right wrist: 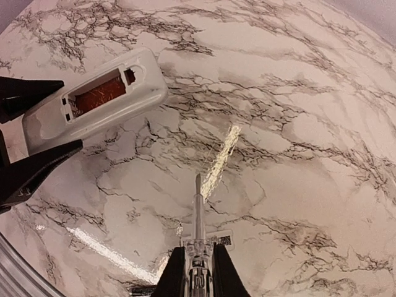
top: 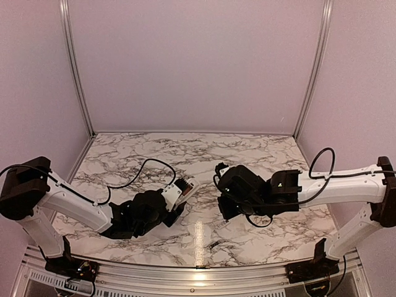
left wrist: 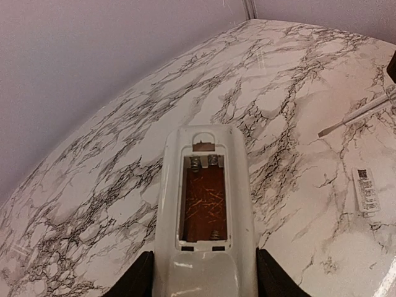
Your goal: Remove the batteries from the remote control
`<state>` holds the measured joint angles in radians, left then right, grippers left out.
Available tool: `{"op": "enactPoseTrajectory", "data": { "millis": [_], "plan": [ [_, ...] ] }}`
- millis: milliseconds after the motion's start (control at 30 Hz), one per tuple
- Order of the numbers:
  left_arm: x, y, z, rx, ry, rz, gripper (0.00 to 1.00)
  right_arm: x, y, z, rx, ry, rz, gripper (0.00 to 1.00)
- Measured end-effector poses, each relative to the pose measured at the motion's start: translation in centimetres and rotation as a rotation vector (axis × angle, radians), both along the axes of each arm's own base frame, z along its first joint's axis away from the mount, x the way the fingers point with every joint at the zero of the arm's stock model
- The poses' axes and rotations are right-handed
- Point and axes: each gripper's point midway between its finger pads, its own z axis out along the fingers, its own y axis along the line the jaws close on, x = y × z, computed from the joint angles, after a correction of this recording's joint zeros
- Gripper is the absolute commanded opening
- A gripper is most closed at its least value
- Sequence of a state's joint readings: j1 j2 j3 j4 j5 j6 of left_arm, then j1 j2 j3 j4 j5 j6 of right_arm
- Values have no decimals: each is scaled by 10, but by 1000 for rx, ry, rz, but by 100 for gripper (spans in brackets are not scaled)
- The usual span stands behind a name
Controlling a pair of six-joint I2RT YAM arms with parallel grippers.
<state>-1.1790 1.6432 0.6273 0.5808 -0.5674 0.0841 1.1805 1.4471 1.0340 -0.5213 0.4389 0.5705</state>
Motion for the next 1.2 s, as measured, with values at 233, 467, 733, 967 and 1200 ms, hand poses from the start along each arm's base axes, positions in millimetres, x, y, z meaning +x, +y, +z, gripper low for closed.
{"op": "enactPoseTrajectory", "data": {
  "millis": [233,467,733,967,1200],
  "plan": [
    [8,-5,0,-68,64,85,0,6,-34,-8,-31,-63,-109,0],
    [10,11,-13,-197,192,247,0,14,-59,-3,2,-162,-205,0],
    [0,52,-51,-253,328,438,0,26,-75,-8,3,-253,-292,0],
    [-4,73,-65,-315,378,563,0,37,-93,-12,3,-315,-372,0],
    [-7,88,-75,-352,393,632,6,42,-104,-17,15,-336,-409,0]
  ]
}}
